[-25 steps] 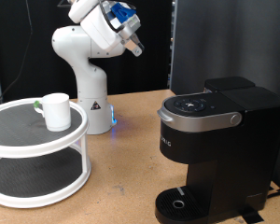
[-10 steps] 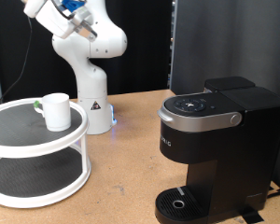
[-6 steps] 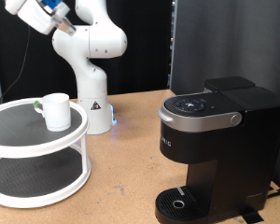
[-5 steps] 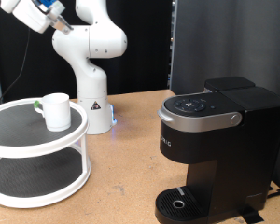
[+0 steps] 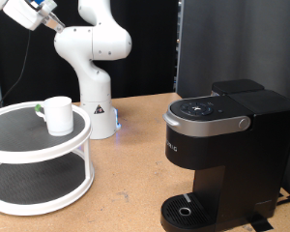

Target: Make a cup of coffee with the keurig machine

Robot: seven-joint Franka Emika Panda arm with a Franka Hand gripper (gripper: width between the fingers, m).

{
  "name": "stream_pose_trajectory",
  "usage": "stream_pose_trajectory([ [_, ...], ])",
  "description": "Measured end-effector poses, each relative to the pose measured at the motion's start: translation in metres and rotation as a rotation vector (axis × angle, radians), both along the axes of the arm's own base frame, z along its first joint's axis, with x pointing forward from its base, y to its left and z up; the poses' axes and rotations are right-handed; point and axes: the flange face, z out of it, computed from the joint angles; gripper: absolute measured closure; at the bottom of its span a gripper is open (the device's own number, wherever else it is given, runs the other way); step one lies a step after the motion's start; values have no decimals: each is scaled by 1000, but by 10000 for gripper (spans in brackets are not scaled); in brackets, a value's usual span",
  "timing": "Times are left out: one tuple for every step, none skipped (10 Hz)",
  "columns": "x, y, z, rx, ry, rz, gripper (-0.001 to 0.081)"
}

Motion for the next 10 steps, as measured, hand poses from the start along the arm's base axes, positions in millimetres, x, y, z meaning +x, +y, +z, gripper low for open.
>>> stream_pose_trajectory([
  [-4, -4, -1, 11, -5, 10, 804],
  [-9, -10, -2, 17, -10, 8, 804],
  [-13, -17, -2, 23, -14, -5, 804],
  [-16, -24, -3, 30, -18, -22, 804],
  [-18, -30, -4, 22, -15, -38, 804],
  [-20, -34, -8, -6, 6, -39, 804],
  [-20, -37, -13, -40, 31, -37, 804],
  [-18, -40, -17, -66, 50, -39, 804],
  [-16, -42, -21, -76, 58, -46, 804],
  [-14, -43, -24, -77, 62, -49, 804],
])
